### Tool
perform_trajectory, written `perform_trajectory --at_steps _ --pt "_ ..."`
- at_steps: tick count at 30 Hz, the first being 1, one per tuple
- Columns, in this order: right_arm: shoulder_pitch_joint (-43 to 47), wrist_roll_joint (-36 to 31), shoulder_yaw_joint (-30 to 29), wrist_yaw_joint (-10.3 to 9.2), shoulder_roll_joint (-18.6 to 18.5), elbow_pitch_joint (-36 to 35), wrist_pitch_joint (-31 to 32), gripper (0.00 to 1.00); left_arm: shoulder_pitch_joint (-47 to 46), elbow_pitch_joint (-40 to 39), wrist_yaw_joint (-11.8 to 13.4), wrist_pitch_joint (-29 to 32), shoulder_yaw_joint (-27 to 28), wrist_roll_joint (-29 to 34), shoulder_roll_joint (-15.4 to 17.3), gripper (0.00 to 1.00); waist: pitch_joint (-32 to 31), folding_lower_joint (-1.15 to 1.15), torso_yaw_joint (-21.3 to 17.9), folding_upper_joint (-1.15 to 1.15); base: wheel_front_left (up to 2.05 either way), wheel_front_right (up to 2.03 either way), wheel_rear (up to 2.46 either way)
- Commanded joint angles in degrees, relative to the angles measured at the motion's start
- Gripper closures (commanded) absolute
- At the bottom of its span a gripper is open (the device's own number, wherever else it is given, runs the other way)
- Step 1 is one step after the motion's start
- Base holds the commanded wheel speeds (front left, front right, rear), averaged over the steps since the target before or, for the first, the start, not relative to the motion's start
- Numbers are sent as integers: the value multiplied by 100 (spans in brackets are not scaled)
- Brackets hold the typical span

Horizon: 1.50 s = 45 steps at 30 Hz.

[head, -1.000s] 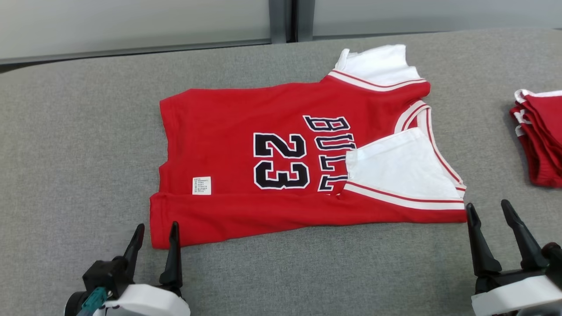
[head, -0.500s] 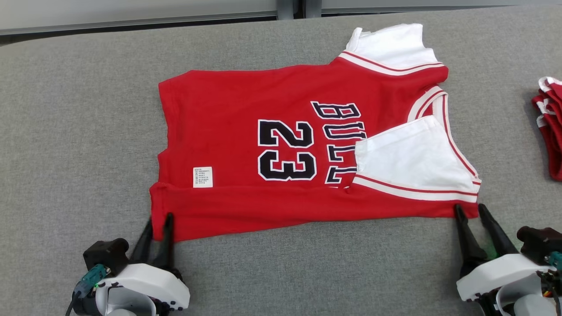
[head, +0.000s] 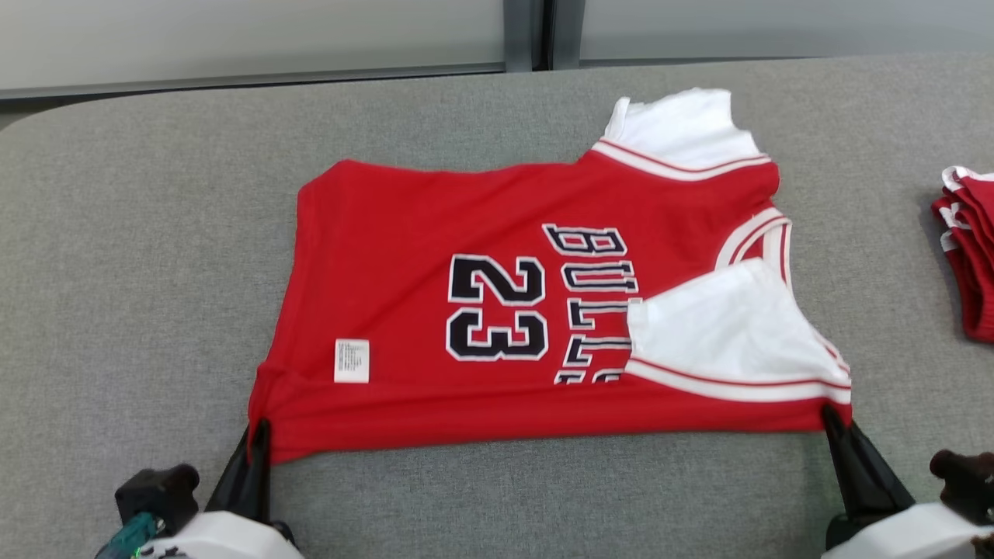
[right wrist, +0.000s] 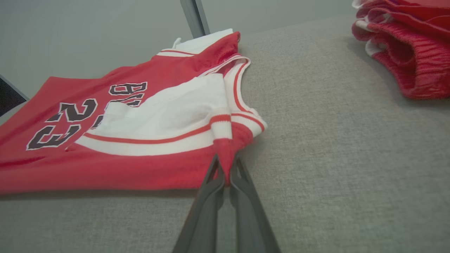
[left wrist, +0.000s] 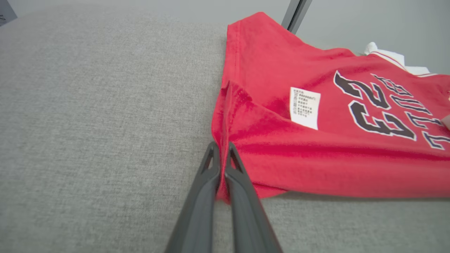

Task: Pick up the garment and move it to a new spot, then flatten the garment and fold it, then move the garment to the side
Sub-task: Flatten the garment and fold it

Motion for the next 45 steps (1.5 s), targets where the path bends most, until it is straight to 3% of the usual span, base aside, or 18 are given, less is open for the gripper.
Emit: perform_trajectory --at_steps 1,13,14,15,16,23,29,39,45 --pt "243 0 -94 -14 -31 -152 126 100 184 -137 75 137 60 -78 45 100 -79 0 4 0 0 0 0" --pt "1326 -68 -448 -13 346 -865 776 100 1047 -667 217 894 5 -350 93 100 -347 0 -3 0 0 0 0" --pt "1319 -85 -464 -13 353 -857 804 62 1058 -683 242 904 4 -313 106 47 -370 0 0 0 0 0 0" --pt "1294 -133 -479 -13 342 -853 799 41 1081 -698 254 912 -20 -313 98 0 -402 0 7 0 0 0 0" --pt "1232 -179 -509 -13 338 -881 745 0 1077 -733 235 864 -31 -319 74 0 -429 0 10 0 0 0 0" --pt "756 -693 -732 -8 364 -1531 320 0 667 -1019 393 163 -77 8 -55 0 -560 0 -74 0 0 0 0" --pt "440 -1061 -830 -7 363 -2293 427 0 283 -1233 513 -315 -94 366 -5 0 -592 0 -153 0 0 0 0" --pt "548 -1188 -892 -8 511 -2763 791 0 60 -1202 635 -337 -133 539 94 0 -551 0 -142 0 0 0 0" --pt "562 -1166 -941 -8 571 -2776 835 0 -69 -1135 582 -320 -162 479 116 0 -467 0 -122 0 0 0 0"
